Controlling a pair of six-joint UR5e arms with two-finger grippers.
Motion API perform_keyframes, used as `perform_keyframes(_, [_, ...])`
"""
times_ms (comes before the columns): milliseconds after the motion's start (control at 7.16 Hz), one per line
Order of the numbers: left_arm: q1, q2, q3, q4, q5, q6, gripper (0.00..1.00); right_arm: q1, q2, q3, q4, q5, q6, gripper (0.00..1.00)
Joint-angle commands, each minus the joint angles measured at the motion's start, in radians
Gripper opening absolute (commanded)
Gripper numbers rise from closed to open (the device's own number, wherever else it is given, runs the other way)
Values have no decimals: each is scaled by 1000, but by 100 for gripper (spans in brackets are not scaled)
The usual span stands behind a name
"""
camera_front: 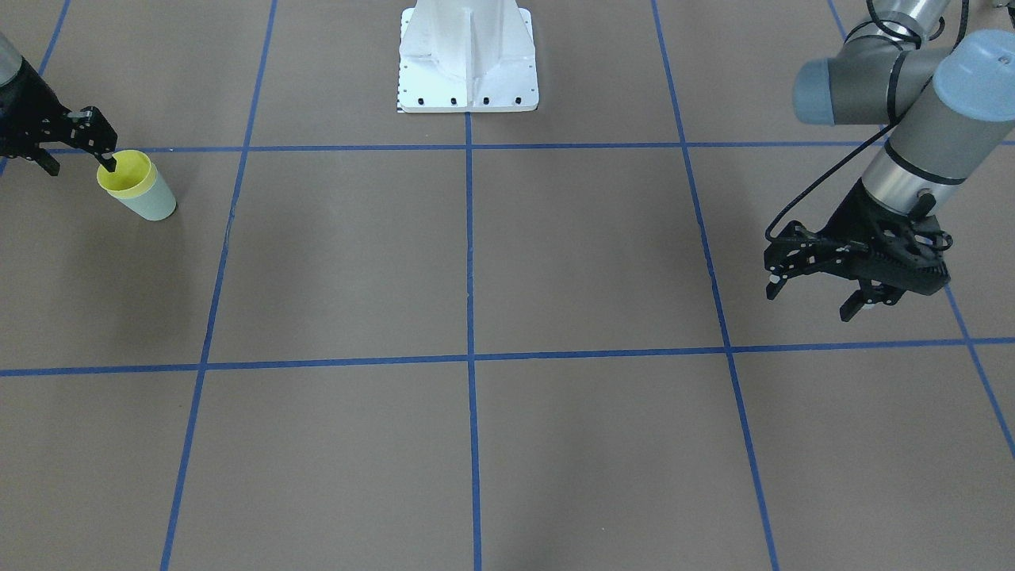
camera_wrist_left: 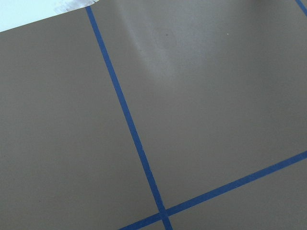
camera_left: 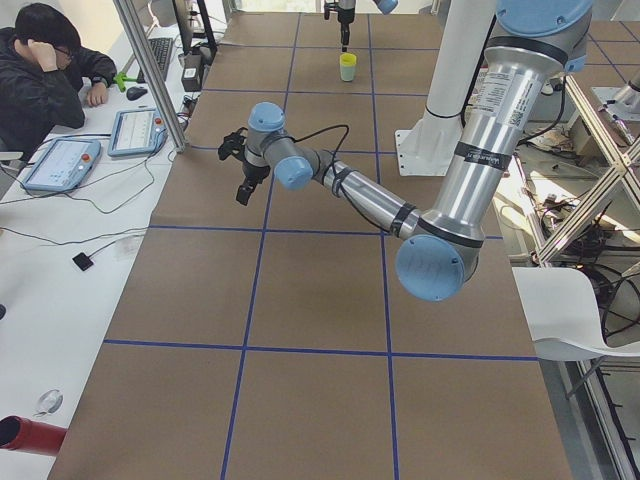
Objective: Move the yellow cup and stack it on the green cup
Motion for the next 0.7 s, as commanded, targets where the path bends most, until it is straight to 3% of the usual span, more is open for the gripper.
perform_keyframes(0, [-112, -12, -6, 212, -13, 249, 100, 107, 4, -5, -10, 58, -134, 100])
perform_keyframes(140, [-187, -15, -2, 329, -4, 455, 100, 160, 9, -14, -61, 63, -253, 100])
perform_keyframes(279, [-270, -12, 33, 370, -11, 580, 100, 217, 35, -32, -139, 63, -371, 100])
perform_keyframes(419, [-342, 6, 85, 375, -22, 686, 100, 300, 82, -83, -206, 67, -507, 100])
perform_keyframes(559, [-397, 61, 121, 374, -101, 737, 100, 411, 111, -153, -237, 120, -636, 100])
